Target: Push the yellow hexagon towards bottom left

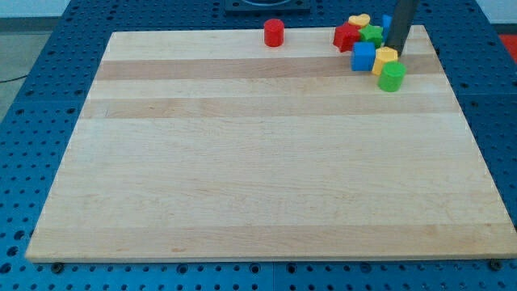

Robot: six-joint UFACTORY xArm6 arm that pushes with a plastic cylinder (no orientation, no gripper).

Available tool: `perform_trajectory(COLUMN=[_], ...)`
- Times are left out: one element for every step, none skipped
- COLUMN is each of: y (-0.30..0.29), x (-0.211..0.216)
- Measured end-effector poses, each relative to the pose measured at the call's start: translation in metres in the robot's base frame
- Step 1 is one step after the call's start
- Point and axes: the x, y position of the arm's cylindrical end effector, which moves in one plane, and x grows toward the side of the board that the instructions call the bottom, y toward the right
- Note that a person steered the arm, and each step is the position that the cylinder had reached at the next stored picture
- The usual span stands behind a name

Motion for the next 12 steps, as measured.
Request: perform_trajectory(y=[0.000, 0.000, -0.018, -0.051, -0.089, -0.133, -0.182, -0.221, -0.266, -0.280, -0.292, -0.333], x=[0.013, 0.039, 0.048, 0.044, 0.044, 0.044, 0.038, 0.045, 0.045, 0.062, 0.095, 0.106])
